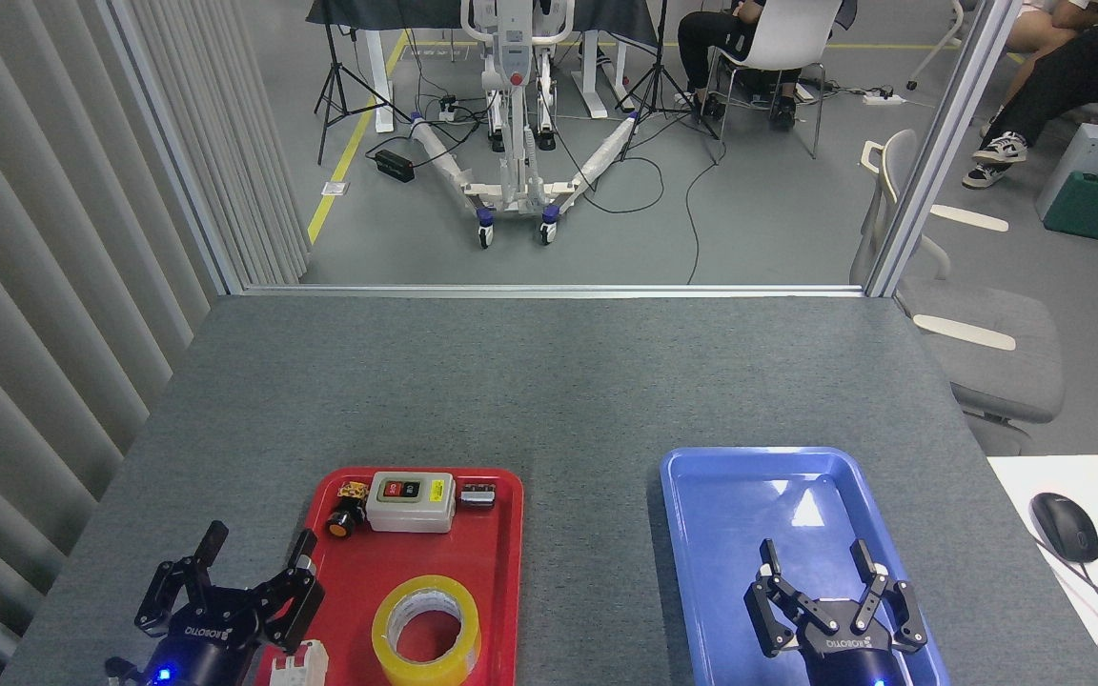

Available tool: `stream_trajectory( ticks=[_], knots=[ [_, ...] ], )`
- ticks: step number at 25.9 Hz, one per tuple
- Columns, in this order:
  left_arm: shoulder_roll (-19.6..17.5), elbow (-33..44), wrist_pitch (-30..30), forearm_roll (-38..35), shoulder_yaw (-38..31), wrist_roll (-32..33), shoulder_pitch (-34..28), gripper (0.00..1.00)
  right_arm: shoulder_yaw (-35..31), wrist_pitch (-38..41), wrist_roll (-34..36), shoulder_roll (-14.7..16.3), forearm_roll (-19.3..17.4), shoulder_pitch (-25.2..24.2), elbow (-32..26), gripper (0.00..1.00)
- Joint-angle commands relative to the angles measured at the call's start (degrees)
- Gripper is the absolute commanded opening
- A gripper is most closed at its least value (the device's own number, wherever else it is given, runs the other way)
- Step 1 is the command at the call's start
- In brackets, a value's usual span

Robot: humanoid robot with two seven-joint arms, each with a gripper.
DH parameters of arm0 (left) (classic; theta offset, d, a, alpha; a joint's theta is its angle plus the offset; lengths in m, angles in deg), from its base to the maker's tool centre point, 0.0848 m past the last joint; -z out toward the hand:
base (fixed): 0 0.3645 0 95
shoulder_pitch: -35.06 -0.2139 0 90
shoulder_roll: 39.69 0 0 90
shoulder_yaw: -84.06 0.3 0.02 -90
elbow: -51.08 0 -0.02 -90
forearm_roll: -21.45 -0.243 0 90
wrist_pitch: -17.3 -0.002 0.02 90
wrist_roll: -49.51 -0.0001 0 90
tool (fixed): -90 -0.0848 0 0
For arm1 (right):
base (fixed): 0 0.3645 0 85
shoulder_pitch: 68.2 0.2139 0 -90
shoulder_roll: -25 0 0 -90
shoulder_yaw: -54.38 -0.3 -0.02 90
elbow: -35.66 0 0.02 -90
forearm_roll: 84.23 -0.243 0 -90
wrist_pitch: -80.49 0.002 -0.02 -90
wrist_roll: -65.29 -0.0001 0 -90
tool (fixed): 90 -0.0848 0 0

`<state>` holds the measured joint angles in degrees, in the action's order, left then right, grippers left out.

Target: Place and move tape with both arms

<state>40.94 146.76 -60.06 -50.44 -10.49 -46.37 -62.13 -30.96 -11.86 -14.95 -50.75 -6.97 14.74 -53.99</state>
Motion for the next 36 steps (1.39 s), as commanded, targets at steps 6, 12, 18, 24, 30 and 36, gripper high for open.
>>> stream_trajectory(
  ticks=[6,12,18,24,30,36],
  knots=[
    [-0.39,-0.23,-0.95,0.87,-0.37,-3.0,-0.1,1.0,0.0,-0.02,-0.01,-0.11,-0.01,-0.07,0.0,1.0],
    [-0.21,-0.06,-1.66,1.14,-0.37,-2.29,-0.1,1.0,0.0,0.07,-0.01,-0.19,0.08,-0.07,0.09,1.0],
    [-0.3,2.05,-1.83,1.23,-0.37,1.13,0.16,1.0,0.0,0.15,0.08,-0.19,0.08,-0.07,0.09,1.0],
    [-0.74,3.46,3.0,1.23,0.16,29.25,3.94,1.0,0.0,0.24,0.0,-0.19,0.17,-0.07,0.09,1.0],
    [-1.62,3.37,30.24,1.14,-0.54,52.99,11.85,1.0,0.0,0.33,-0.01,-0.28,0.26,-0.07,0.09,1.0],
    [-0.56,-0.85,31.39,0.08,0.25,53.87,16.6,1.0,0.0,0.33,-0.01,-0.54,1.22,-0.15,0.09,1.0]
  ],
)
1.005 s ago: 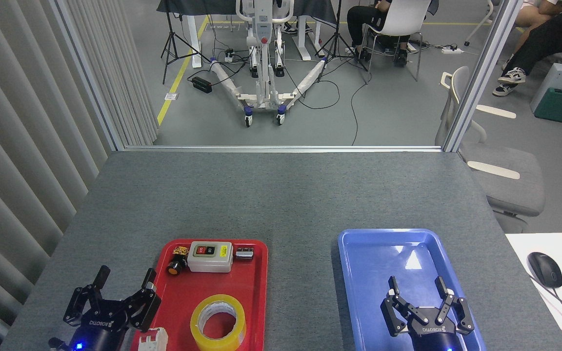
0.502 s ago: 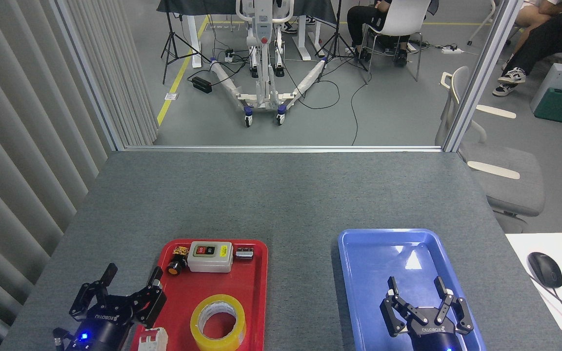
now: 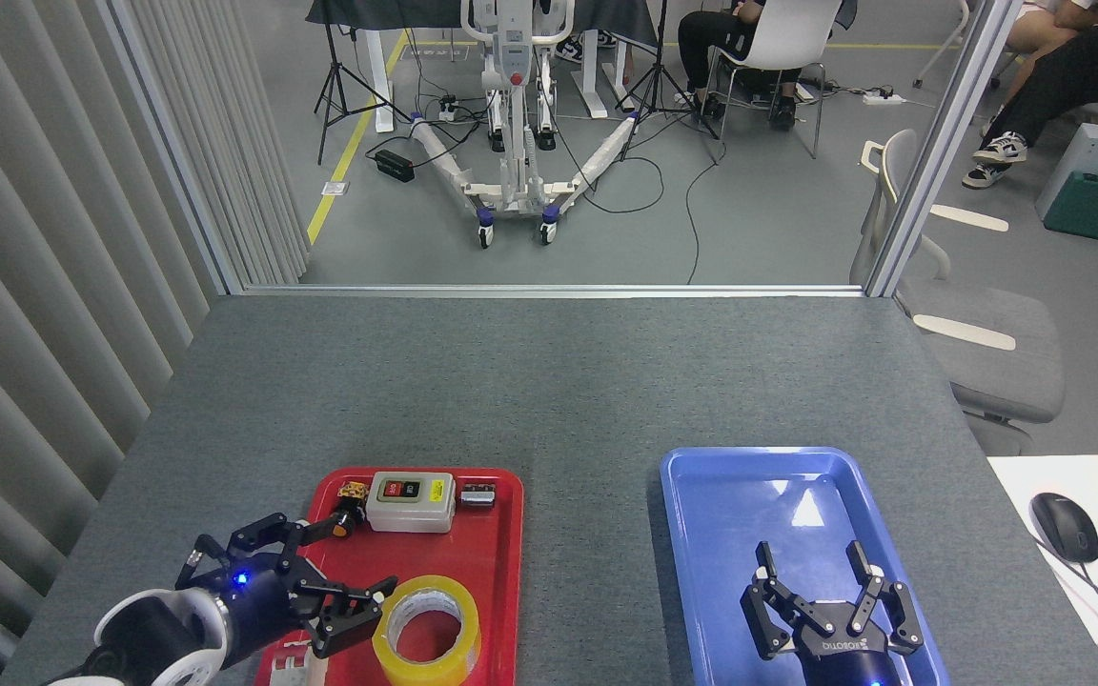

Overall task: Place and move tape with both arms
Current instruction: 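Move the left gripper to the yellow tape roll and grasp its rim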

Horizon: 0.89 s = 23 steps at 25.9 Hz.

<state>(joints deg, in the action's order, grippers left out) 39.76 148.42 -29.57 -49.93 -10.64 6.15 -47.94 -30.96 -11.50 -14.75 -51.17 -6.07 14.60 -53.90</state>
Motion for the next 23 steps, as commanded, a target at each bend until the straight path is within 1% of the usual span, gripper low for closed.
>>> stream_trajectory(
  ticks=[1,3,5,7,9,11,15,19,20,21,22,23],
  knots=[
    [1.06,-3.29,0.81,-0.42,0.92,1.44,2.84,1.0,0.0,-0.03,-0.21,-0.12,0.33,-0.01,0.0,1.0],
    [2.02,-5.58,0.46,-0.51,2.33,1.61,3.81,1.0,0.0,-0.03,-0.21,-0.12,0.85,-0.01,0.0,1.0],
    [2.46,-10.15,-0.07,-1.13,2.68,2.31,5.57,1.0,0.0,0.06,-0.21,-0.21,1.29,-0.01,0.0,1.0],
    [2.9,-14.11,-1.38,-1.3,2.77,5.48,6.97,1.0,0.0,0.14,-0.21,-0.21,1.38,-0.01,0.0,1.0],
    [3.17,-14.46,-3.32,-1.21,2.86,9.43,7.06,1.0,0.0,0.94,-0.21,-0.3,1.47,-0.01,0.0,1.0],
    [3.43,-14.28,-6.04,-1.21,2.95,11.98,6.88,1.0,-0.35,2.43,-0.21,-0.3,1.38,-0.01,0.0,1.0],
    [4.22,-14.99,-10.17,-1.21,4.79,14.09,6.8,1.0,-0.53,3.66,-0.21,-0.47,1.38,-0.01,0.0,1.0],
    [4.84,-17.27,-10.61,-1.3,5.14,15.94,7.5,0.99,-0.53,3.66,-0.21,-0.65,1.47,-0.1,0.0,1.0],
    [4.92,-18.06,-10.61,-1.3,5.14,16.2,8.03,0.97,-0.53,3.66,-0.12,-0.65,1.47,-0.1,0.0,1.0],
    [4.92,-18.76,-10.61,-1.39,5.14,16.82,8.38,0.87,-0.53,3.75,-0.21,-0.65,1.47,-0.1,0.0,1.0],
    [4.92,-19.2,-10.61,-1.39,5.14,17.69,8.47,0.79,-0.53,3.75,-0.21,-0.65,1.47,-0.1,0.0,1.0],
    [4.92,-19.47,-10.61,-1.57,5.06,18.31,8.47,0.75,-0.53,3.75,-0.21,-0.65,1.47,-0.1,0.0,1.0]
  ],
)
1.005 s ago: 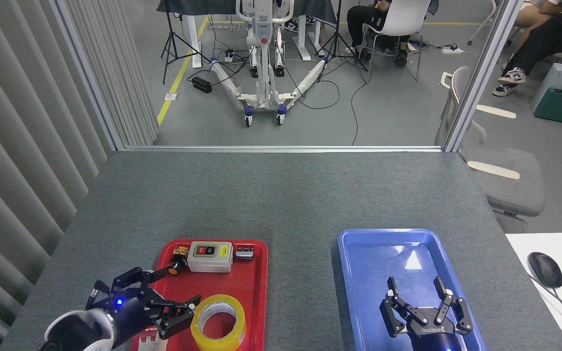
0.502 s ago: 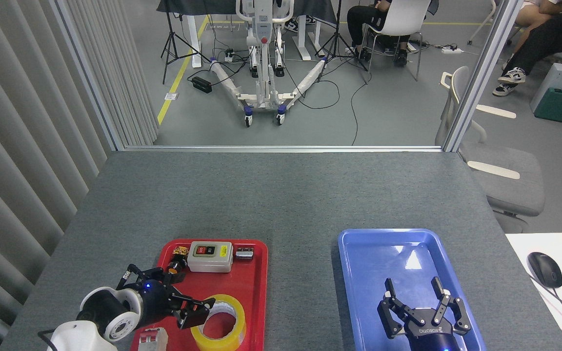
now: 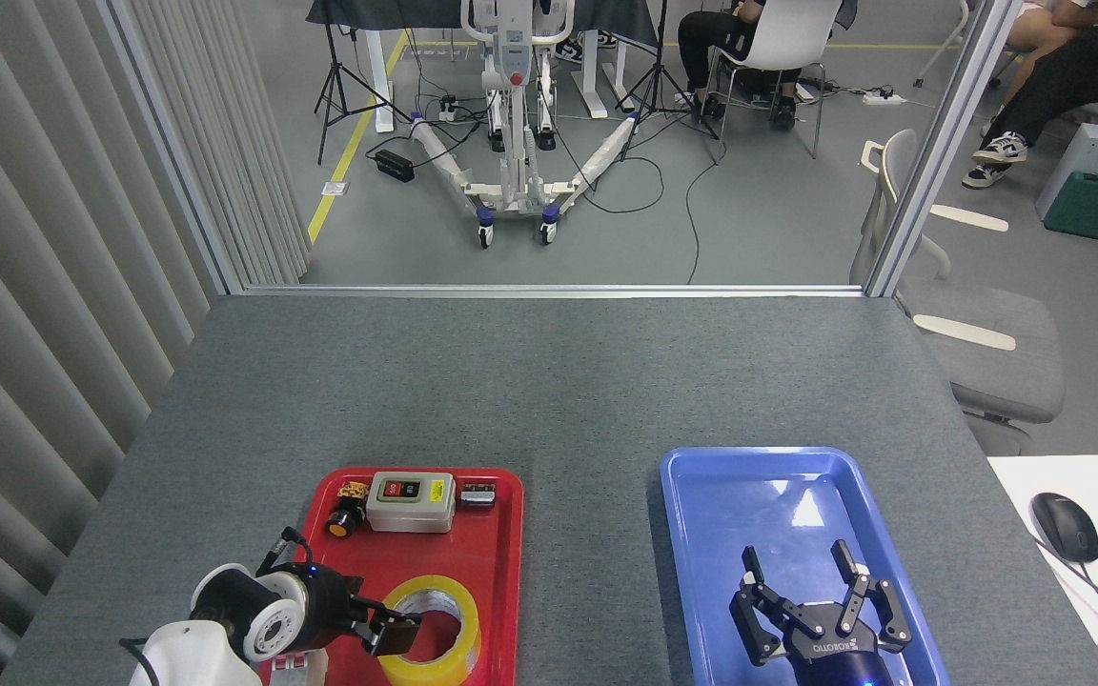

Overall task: Place and move tape with both arms
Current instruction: 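Move the left gripper to the yellow tape roll and grasp its rim, then lift the tape roll with the left gripper toward the right gripper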

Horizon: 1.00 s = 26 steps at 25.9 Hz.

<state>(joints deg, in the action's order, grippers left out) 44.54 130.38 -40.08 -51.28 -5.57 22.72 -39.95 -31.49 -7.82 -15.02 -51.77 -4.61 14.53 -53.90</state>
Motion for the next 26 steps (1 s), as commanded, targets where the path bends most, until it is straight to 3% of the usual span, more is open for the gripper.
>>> stream_trajectory(
  ticks=[1,5,6,7,8,9,14,16,22,24,26],
  knots=[
    [0.15,-1.51,-0.1,-0.3,-0.02,2.45,0.57,0.7,0.0,0.07,0.06,-0.05,0.01,-0.03,0.0,1.0],
    [-0.03,-1.6,-0.1,-2.59,-0.02,3.59,0.57,0.56,0.0,0.07,0.06,-0.05,0.01,-0.03,0.0,1.0],
    [-0.12,-1.6,-0.01,-2.94,-0.02,3.68,0.57,0.48,0.0,0.07,0.06,-0.04,0.01,0.06,0.0,1.0],
    [-0.12,-1.6,0.25,-2.94,-0.02,3.68,0.57,0.33,0.0,0.07,0.15,0.04,0.01,0.06,0.0,1.0],
    [-0.03,-1.51,0.6,-2.77,-0.02,3.76,0.57,0.11,0.0,0.07,0.15,0.04,0.01,0.06,0.0,1.0],
    [-0.03,-1.51,0.78,-2.59,0.07,3.68,0.48,0.0,0.0,0.07,0.15,0.13,0.01,0.06,0.0,1.0],
    [0.5,-0.55,1.04,0.49,-0.37,2.97,0.57,0.0,0.0,0.5,0.15,0.22,0.01,0.06,0.0,1.0],
    [1.2,0.77,1.13,7.6,-0.64,2.53,0.83,0.0,0.0,0.77,0.15,0.22,0.01,0.06,0.0,1.0],
    [5.33,-0.55,4.82,40.47,-2.66,2.18,1.62,0.0,-0.09,0.94,0.15,0.13,0.01,-0.03,0.0,1.0],
    [7.09,-2.21,11.5,42.15,-2.66,2.09,1.62,0.0,-0.09,1.21,0.15,0.13,0.01,-0.03,0.0,1.0],
    [8.5,-4.41,12.38,42.59,-2.75,1.92,1.8,0.0,-0.09,3.05,0.33,0.39,0.88,-0.03,-0.18,1.0]
  ],
)
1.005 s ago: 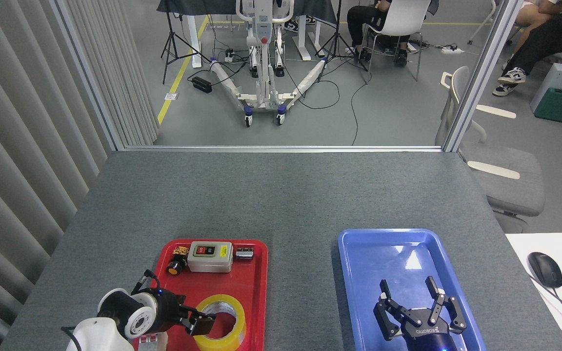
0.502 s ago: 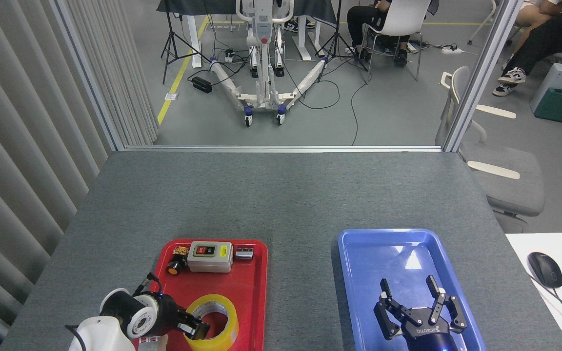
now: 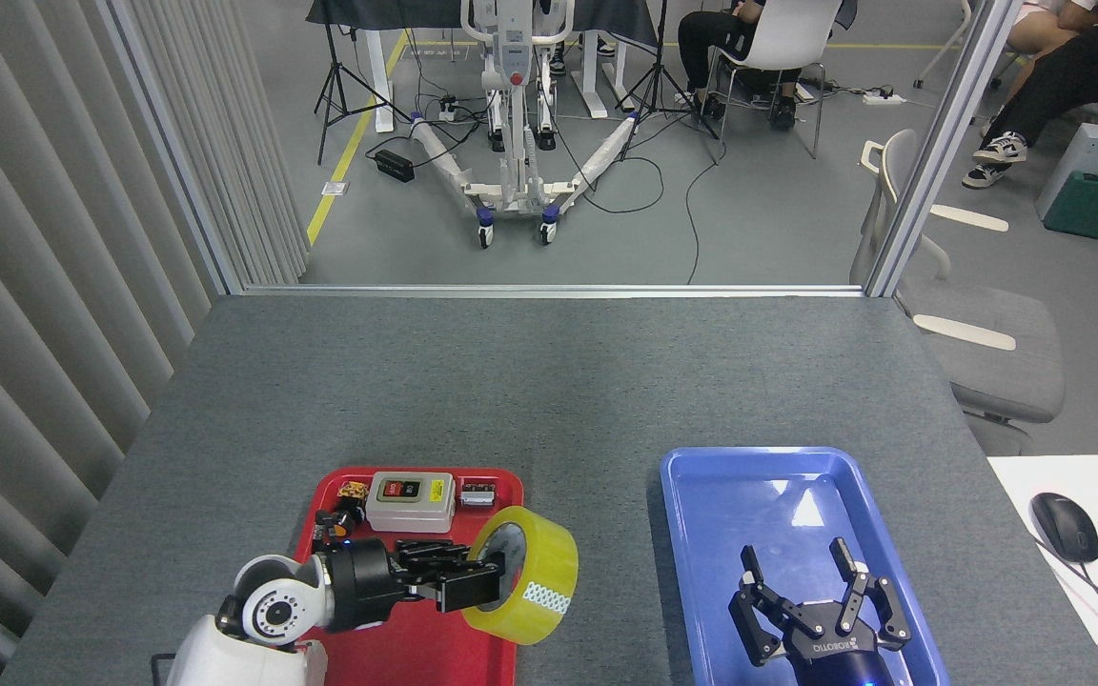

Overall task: Place and move tape with both arms
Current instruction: 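Lift the tape roll with the left gripper toward the right gripper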

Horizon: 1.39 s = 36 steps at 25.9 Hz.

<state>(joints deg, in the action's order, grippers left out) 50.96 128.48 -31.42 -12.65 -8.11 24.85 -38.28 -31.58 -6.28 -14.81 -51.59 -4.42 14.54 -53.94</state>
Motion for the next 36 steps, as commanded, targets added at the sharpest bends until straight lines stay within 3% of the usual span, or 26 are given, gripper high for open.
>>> stream_trajectory(
  ticks=[1,4,8,17,29,30,36],
  knots=[
    [3.57,-4.36,3.72,3.96,-0.11,-0.65,0.48,0.0,0.0,4.59,1.08,0.39,2.19,-0.21,-0.49,1.0],
    [6.73,-9.28,3.72,3.69,-0.02,-1.09,1.97,0.0,-0.17,17.42,6.62,2.23,5.26,-1.09,-2.95,1.0],
    [6.91,-10.96,3.72,3.78,-0.02,-1.09,2.94,0.0,-3.78,41.77,10.05,3.73,6.23,-3.82,-5.94,1.0],
    [6.73,-10.87,3.72,3.87,0.24,-1.09,2.94,0.0,-4.83,41.77,10.14,2.5,6.05,-5.84,-7.43,1.0],
    [6.73,-9.73,3.72,3.96,3.49,-1.35,2.23,0.0,6.68,41.77,9.79,-1.11,7.81,-2.32,-4.71,0.99],
    [6.64,-9.64,3.72,3.87,3.67,-1.35,2.15,0.0,6.77,41.77,9.79,-1.19,7.9,-2.32,-4.53,0.94],
    [6.73,-9.64,3.72,3.87,3.76,-1.35,1.44,0.0,6.95,41.77,7.85,-1.46,8.16,-2.5,-4.44,0.3]
  ],
)
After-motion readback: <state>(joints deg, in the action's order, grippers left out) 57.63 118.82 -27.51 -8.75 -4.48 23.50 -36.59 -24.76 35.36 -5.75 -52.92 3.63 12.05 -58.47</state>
